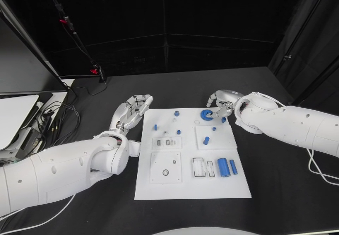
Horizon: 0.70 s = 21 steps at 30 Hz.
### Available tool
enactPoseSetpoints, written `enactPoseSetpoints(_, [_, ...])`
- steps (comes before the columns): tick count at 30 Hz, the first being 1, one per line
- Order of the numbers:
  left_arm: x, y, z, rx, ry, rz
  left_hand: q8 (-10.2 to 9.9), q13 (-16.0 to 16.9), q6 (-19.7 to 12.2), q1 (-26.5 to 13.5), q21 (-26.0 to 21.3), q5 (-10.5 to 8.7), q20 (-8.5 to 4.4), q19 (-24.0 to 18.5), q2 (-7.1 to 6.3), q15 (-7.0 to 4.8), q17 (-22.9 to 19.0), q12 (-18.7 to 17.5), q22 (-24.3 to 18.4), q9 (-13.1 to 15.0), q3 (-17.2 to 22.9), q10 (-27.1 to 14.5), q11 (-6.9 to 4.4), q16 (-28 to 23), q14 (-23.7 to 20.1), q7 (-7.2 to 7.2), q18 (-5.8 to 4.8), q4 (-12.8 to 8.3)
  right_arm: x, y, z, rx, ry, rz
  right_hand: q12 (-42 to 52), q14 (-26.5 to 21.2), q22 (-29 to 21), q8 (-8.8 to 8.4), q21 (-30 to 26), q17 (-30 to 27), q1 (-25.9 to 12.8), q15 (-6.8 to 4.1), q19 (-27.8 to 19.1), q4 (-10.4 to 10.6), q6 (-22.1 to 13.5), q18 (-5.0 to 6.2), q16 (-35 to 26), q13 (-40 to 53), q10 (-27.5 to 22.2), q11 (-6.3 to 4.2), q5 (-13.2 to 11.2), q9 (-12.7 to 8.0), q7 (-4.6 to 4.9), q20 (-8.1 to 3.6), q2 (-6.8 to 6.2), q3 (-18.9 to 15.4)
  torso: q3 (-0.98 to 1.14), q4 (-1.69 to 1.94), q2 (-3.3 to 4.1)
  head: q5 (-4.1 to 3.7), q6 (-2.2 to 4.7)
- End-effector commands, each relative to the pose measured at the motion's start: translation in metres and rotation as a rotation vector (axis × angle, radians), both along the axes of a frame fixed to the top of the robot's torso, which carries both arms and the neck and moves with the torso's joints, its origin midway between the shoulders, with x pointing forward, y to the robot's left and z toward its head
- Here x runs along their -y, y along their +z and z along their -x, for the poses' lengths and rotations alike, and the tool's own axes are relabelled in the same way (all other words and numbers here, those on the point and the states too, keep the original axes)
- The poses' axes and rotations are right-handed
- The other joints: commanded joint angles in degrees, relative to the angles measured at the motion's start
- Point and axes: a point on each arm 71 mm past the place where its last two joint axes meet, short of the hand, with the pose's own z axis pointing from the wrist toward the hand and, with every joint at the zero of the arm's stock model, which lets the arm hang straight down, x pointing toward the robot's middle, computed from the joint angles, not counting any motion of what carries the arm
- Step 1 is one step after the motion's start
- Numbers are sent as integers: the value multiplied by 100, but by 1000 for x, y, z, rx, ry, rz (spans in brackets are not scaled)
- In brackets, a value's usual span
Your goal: Assemble the parts on the task board
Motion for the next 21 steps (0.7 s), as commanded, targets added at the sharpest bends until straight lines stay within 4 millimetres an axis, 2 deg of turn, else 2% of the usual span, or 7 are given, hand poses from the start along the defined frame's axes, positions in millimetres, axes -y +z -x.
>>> enactPoseSetpoints(1, [1, 18, 6, 248, -39, 58, -39, 4, 42, -8, 39, 36, 21, 5, 50, -4, 6, -19, -1, -5, -30, 37, 5, 6, 37, 891, 106, 7, -1, -1, 0, -13, -6, 29, 15, 607, 1508, 35, 19, 1507, 54, -33, 597, -4, 18, -41, 14, 1507, 606, 31, -32, -8, -5, -45, 23, 49, -1, 0, -2, 22, -17])
enactPoseSetpoints(21, [1, 18, 6, 248, -39, 57, -39, 4, 42, -8, 39, 36, 21, 5, 50, -4, 6, -19, -1, -5, -30, 37, 5, 6, 37, 891, 106, 7, -5, -7, -2, -61, -23, 58, 15, 607, 1508, 35, 19, 1507, 84, -49, 597, -5, 66, -41, 14, 1507, 606, 19, -82, -18, -18, -60, 44, 78, 0, 3, 0, 67, -29])
